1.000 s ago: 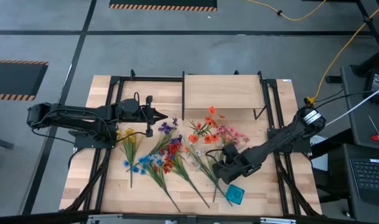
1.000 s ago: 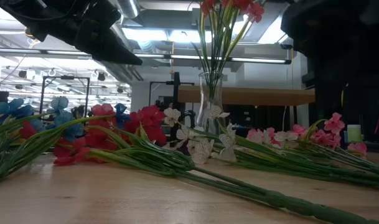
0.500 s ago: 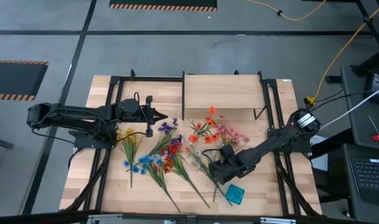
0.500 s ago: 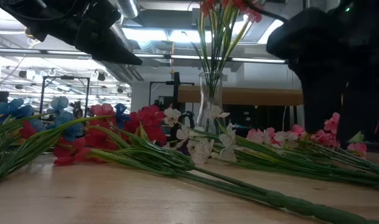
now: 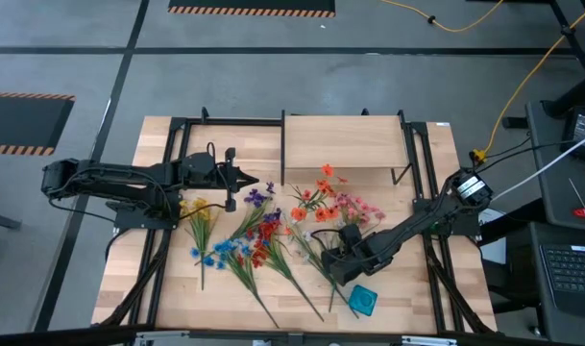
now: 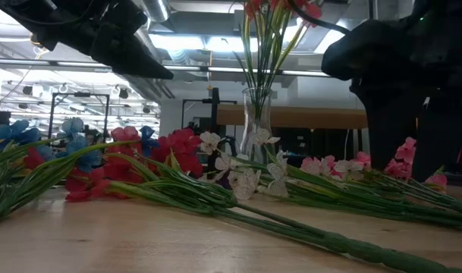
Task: Pick and place flowers into a vace then onto a shelf
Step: Put the pink flowers into the transparent vase
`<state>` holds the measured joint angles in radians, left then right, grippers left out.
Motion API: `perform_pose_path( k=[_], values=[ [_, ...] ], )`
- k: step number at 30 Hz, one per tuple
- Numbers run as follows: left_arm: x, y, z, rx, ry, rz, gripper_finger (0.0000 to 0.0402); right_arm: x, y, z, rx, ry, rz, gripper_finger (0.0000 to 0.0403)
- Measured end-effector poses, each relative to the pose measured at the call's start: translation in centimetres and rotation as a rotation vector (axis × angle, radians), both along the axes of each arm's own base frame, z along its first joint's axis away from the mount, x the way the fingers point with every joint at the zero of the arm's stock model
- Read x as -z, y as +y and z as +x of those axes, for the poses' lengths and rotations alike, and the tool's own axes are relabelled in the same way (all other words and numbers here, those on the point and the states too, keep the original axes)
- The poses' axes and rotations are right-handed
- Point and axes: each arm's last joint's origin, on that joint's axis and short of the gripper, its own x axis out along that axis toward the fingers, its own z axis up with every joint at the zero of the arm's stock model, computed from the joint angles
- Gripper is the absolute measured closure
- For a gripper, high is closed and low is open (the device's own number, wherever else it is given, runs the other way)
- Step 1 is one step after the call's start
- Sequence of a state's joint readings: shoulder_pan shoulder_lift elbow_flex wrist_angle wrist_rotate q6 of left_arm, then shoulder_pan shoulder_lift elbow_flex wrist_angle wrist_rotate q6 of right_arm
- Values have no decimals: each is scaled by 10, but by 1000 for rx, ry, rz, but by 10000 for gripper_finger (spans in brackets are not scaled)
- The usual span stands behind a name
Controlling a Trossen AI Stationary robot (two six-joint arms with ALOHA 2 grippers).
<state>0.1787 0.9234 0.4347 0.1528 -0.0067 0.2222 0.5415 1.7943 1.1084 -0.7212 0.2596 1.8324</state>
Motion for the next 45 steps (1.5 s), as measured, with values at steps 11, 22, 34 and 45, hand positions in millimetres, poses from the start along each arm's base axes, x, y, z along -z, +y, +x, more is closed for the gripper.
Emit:
perform_pose_path(
  k=[11, 22, 34, 45],
  values=[
    [0, 0, 0, 0, 0, 0, 397, 14, -5, -6, 50, 3, 7, 166],
    [0, 0, 0, 0, 0, 0, 399, 17, -7, -4, 61, -14, 8, 166],
    [0, 0, 0, 0, 2, 0, 394, 26, -12, -1, 48, 46, -9, 167],
    [0, 0, 0, 0, 3, -1, 395, 26, -13, -4, 49, 73, -16, 266]
  ],
)
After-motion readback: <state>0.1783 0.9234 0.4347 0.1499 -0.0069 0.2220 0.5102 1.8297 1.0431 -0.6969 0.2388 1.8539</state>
